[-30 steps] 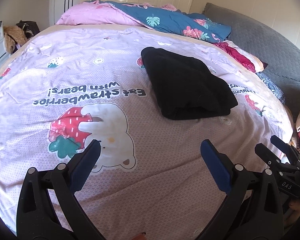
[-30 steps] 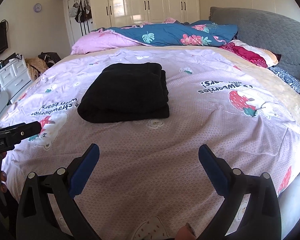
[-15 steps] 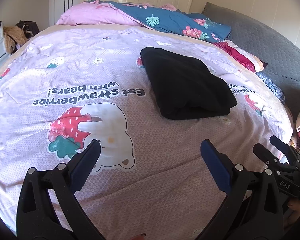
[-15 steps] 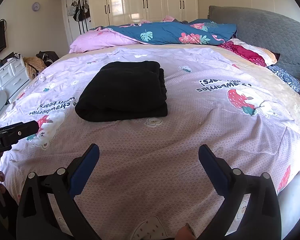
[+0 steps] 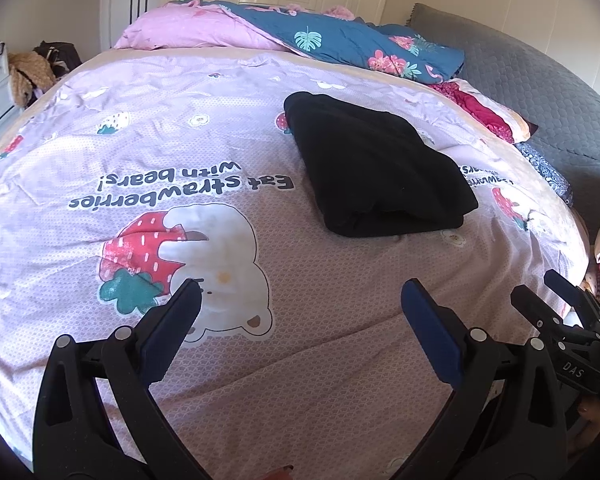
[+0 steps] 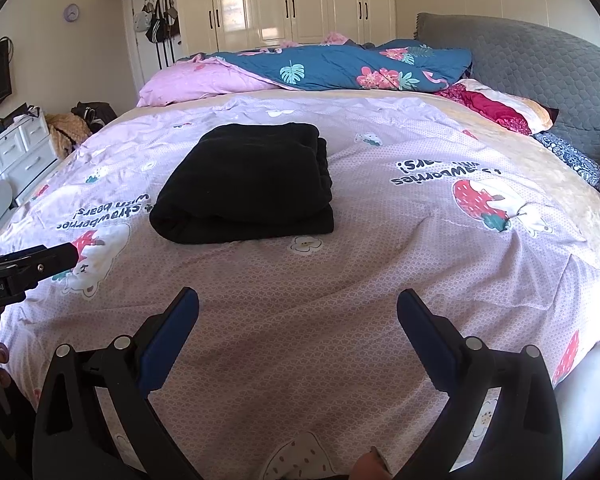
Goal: Fold small clothes
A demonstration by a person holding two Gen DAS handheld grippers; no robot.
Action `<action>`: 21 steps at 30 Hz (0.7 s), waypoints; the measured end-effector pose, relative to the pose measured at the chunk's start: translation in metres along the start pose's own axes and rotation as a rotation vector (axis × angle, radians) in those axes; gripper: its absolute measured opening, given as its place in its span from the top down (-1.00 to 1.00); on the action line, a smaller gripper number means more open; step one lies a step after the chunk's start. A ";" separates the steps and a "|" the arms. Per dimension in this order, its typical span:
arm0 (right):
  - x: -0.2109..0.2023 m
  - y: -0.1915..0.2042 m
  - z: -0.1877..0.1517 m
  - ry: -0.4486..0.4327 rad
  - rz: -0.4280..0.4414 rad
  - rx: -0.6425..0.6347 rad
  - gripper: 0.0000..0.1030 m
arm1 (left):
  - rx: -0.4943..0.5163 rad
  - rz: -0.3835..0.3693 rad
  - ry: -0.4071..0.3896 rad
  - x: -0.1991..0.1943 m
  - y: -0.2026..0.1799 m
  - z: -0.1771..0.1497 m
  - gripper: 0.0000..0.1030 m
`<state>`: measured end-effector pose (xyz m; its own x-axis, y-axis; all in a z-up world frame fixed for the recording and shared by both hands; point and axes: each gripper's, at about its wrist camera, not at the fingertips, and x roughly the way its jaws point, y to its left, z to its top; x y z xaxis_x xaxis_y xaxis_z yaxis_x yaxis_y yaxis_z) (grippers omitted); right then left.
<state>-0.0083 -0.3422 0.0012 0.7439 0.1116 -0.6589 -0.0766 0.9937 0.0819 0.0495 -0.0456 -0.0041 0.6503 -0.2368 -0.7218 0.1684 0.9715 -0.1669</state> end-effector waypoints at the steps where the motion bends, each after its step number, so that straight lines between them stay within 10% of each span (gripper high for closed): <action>1: 0.000 0.000 0.000 0.000 0.002 0.000 -0.92 | 0.001 0.001 0.001 0.000 0.000 0.000 -0.82; 21: -0.001 0.000 0.001 -0.002 0.000 -0.008 -0.92 | -0.003 0.012 0.003 0.000 0.001 0.001 -0.82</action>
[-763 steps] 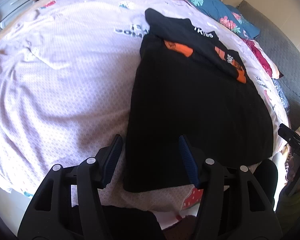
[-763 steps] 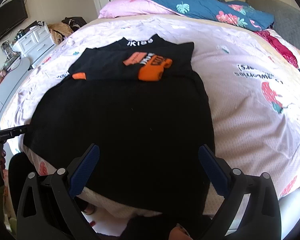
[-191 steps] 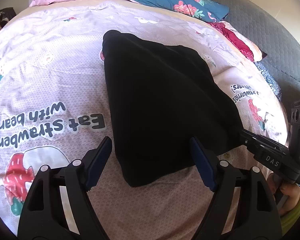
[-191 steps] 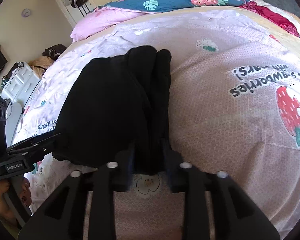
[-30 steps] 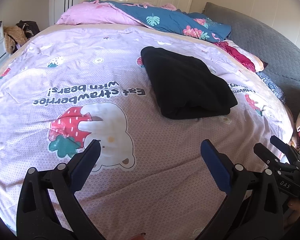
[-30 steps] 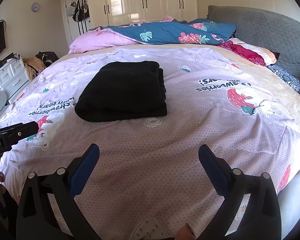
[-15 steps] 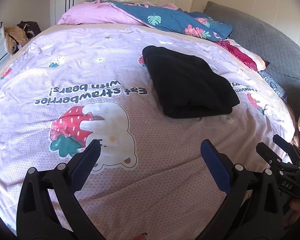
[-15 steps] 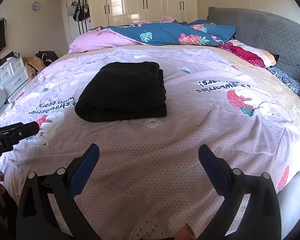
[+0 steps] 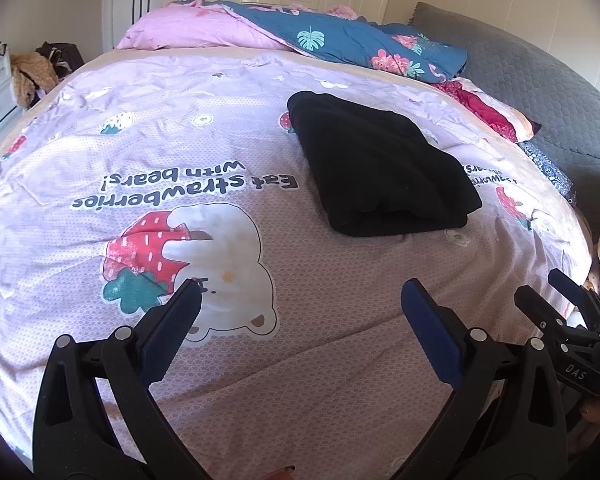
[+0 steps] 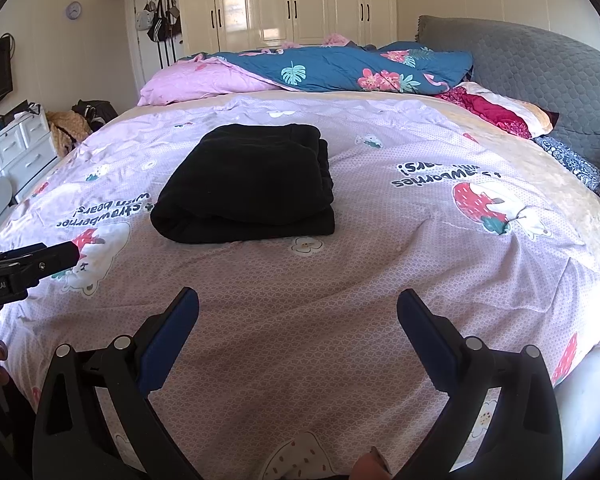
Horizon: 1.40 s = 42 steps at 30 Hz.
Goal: Fold small clothes
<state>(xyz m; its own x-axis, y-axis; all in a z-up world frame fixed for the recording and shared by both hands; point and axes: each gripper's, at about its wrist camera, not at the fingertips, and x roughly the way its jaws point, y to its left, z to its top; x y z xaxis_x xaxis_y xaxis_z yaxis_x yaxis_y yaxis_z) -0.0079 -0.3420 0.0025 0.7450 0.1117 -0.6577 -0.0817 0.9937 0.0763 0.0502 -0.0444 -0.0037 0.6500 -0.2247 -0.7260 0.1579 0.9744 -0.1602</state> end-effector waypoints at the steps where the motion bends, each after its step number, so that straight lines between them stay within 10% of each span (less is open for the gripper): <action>1: 0.000 0.001 0.000 0.000 0.001 0.002 -0.92 | 0.000 0.002 0.000 0.000 0.000 0.000 -0.82; 32: 0.000 -0.007 -0.001 0.000 -0.027 0.011 -0.92 | 0.018 0.024 0.031 0.004 -0.003 -0.005 -0.82; 38: -0.018 -0.063 -0.008 -0.026 -0.177 0.161 -0.92 | -0.041 0.004 0.066 0.009 0.025 -0.005 -0.82; 42: -0.032 -0.172 -0.032 0.003 -0.424 0.371 -0.92 | -0.127 0.084 0.065 0.011 0.093 0.005 -0.82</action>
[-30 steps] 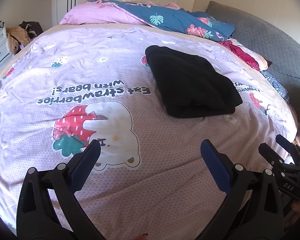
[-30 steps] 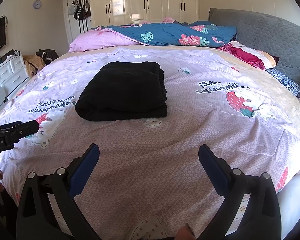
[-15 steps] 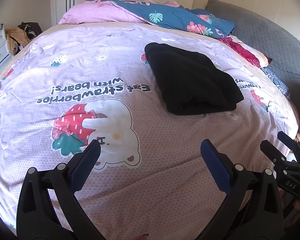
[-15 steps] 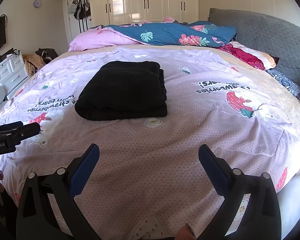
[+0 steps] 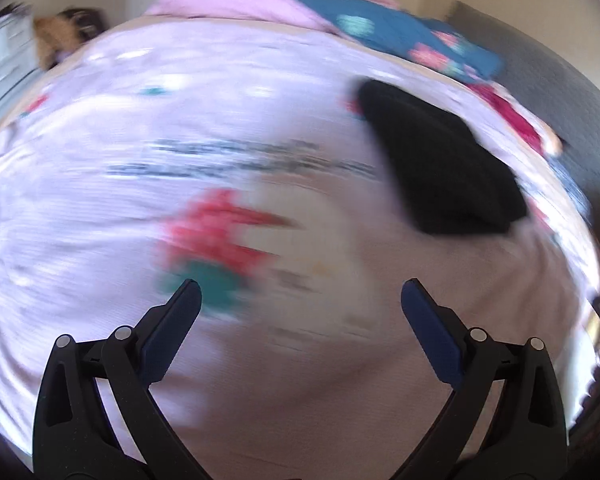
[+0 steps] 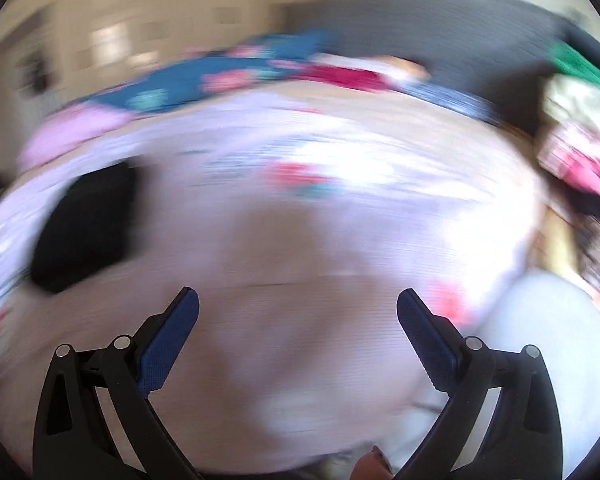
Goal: Fold small clothes
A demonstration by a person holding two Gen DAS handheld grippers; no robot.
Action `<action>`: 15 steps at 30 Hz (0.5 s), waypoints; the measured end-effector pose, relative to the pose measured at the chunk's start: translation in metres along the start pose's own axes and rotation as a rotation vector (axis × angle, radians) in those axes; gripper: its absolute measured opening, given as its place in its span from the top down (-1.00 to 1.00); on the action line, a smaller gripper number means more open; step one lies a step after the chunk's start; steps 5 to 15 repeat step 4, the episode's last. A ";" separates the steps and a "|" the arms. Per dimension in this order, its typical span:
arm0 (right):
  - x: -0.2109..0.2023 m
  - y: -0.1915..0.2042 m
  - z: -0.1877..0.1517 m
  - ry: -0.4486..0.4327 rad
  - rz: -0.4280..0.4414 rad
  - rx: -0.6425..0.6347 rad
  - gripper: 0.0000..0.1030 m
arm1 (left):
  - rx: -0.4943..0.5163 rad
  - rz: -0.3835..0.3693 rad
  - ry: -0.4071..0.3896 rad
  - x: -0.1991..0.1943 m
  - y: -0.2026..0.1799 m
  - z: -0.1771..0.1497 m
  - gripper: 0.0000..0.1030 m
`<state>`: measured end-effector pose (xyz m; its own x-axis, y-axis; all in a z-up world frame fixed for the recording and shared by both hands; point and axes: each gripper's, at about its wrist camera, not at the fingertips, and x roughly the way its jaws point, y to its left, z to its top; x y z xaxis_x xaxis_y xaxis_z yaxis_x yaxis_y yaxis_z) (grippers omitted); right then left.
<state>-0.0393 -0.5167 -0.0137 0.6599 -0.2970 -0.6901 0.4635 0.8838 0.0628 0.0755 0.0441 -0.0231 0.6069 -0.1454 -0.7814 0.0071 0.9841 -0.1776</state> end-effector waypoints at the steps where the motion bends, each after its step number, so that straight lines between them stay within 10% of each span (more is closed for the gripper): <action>1: 0.010 -0.033 0.003 0.007 -0.087 0.051 -0.92 | -0.023 0.040 -0.007 0.000 0.022 0.006 -0.82; 4: 0.039 -0.144 0.004 0.058 -0.373 0.225 -0.92 | -0.120 0.215 -0.031 0.000 0.112 0.029 -0.82; 15: 0.039 -0.144 0.004 0.058 -0.373 0.225 -0.92 | -0.120 0.215 -0.031 0.000 0.112 0.029 -0.82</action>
